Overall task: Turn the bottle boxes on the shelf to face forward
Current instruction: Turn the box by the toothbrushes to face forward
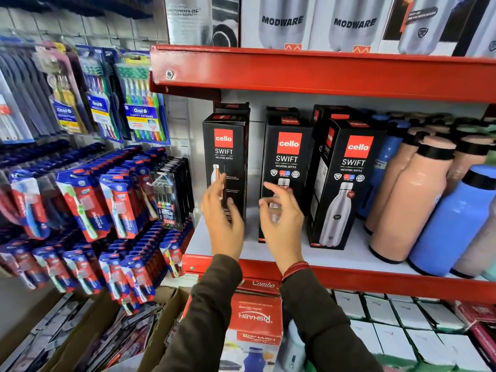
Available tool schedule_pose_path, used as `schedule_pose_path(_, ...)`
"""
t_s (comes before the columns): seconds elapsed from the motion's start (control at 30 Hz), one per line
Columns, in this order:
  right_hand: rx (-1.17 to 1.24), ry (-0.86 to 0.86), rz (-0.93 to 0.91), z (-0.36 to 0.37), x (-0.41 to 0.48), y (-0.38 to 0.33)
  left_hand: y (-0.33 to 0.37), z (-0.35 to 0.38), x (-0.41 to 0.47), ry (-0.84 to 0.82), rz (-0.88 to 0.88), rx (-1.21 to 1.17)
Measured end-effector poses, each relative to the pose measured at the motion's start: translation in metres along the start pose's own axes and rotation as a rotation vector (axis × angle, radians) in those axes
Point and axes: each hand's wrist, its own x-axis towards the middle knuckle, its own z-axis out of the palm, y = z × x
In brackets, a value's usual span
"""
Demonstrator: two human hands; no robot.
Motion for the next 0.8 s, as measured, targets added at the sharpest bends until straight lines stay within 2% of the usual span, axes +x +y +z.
schedule_pose_path(0.07,0.000,-0.142,0.075,0.015,-0.002,0.002,-0.012,-0.008,0.008,0.015,-0.044,0.036)
schedule_pose_path(0.13,-0.012,-0.253,0.170,0.034,-0.005,0.008,-0.032,-0.016,0.014,-0.051,-0.128,0.024)
schedule_pose_path(0.3,-0.129,-0.359,0.349,0.058,-0.004,0.017,-0.064,-0.024,0.020,-0.242,-0.258,-0.039)
schedule_pose_path(0.6,-0.205,-0.310,0.296,0.070,-0.008,0.010,-0.081,-0.032,0.029,-0.321,-0.373,-0.230)
schedule_pose_path(0.8,-0.197,-0.242,0.255,0.072,-0.002,0.000,-0.062,-0.046,0.034,-0.200,-0.535,-0.461)
